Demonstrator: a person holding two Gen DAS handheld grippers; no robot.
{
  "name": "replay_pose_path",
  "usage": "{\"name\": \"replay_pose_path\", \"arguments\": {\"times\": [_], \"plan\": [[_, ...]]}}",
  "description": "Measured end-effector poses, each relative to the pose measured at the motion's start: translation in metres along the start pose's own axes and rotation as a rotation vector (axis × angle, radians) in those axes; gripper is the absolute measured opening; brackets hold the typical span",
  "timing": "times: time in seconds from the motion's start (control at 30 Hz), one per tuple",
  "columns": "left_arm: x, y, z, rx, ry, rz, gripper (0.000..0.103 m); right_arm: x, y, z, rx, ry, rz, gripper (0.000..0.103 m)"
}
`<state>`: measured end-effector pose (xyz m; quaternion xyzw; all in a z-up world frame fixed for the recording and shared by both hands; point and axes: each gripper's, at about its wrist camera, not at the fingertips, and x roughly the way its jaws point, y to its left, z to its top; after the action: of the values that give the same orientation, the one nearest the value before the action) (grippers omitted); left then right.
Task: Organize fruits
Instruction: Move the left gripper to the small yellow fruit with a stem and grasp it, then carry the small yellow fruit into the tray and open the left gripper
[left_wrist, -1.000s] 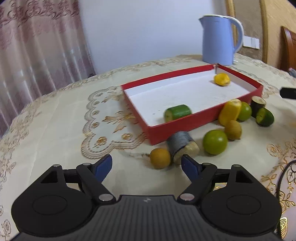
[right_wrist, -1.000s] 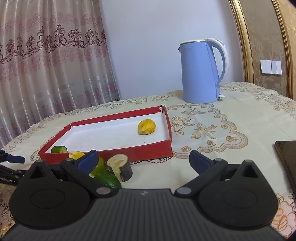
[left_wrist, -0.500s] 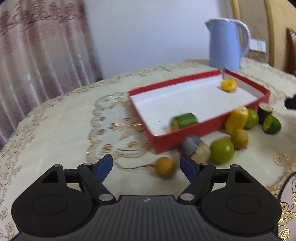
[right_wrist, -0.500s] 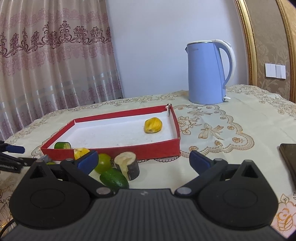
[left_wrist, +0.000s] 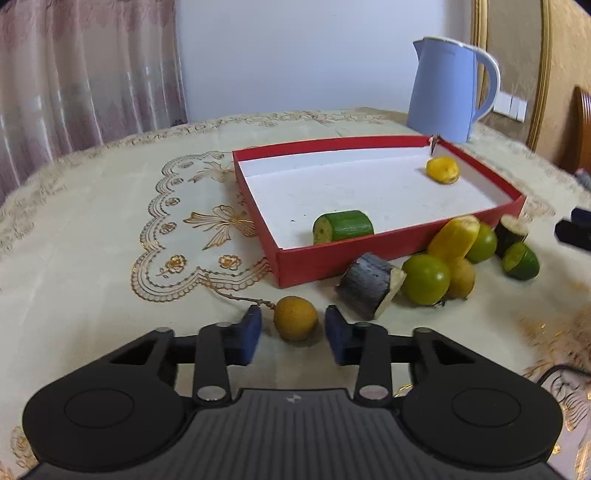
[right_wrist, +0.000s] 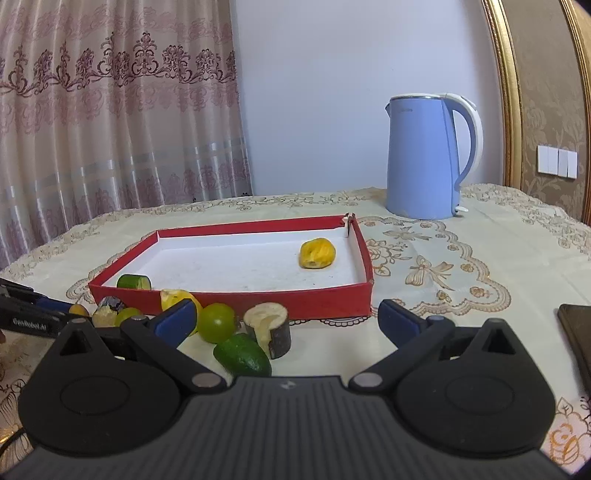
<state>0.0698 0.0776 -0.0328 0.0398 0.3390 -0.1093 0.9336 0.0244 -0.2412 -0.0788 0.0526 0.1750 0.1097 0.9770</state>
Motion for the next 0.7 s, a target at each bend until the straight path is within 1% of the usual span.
{"name": "replay_pose_path", "arguments": {"times": [0.07,0.1,0.17,0.23,0.3,0.37,0.43,0.47,0.53,0.6,0.63,0.7], "plan": [[0.0,-0.001,0.0,-0.006,0.0,0.019,0.027,-0.001,0.002,0.0,-0.012,-0.001,-0.005,0.103],[0.0,-0.001,0.0,-0.019,0.0,0.019,0.025,-0.002,0.003,0.0,-0.021,-0.003,-0.007,0.103],[-0.002,0.001,-0.001,-0.053,-0.001,0.0,0.024,-0.003,0.005,0.0,-0.041,-0.005,-0.011,0.103],[-0.003,0.002,-0.002,-0.081,-0.009,-0.002,0.024,-0.004,0.007,0.001,-0.067,-0.005,-0.006,0.103],[-0.005,0.003,-0.005,-0.097,-0.019,0.013,0.024,-0.005,0.011,0.001,-0.099,-0.001,0.0,0.103],[-0.011,0.001,-0.008,-0.102,-0.039,0.048,0.024,-0.005,0.014,0.0,-0.135,0.024,0.01,0.103],[-0.016,0.0,-0.011,-0.118,-0.061,0.06,0.024,-0.004,0.017,-0.001,-0.16,0.045,0.033,0.095],[-0.019,-0.001,-0.011,-0.125,-0.071,0.067,0.024,-0.003,0.019,-0.002,-0.17,0.055,0.045,0.087],[-0.023,-0.005,-0.014,-0.136,-0.093,0.084,0.024,-0.002,0.023,-0.004,-0.183,0.066,0.062,0.078],[-0.026,-0.009,-0.015,-0.132,-0.11,0.107,0.024,0.001,0.028,-0.006,-0.201,0.084,0.064,0.063],[-0.027,-0.012,-0.015,-0.127,-0.119,0.114,0.024,0.002,0.03,-0.007,-0.206,0.093,0.068,0.059],[-0.028,-0.015,-0.015,-0.122,-0.124,0.116,0.024,0.008,0.031,-0.008,-0.208,0.124,0.083,0.043]]}}
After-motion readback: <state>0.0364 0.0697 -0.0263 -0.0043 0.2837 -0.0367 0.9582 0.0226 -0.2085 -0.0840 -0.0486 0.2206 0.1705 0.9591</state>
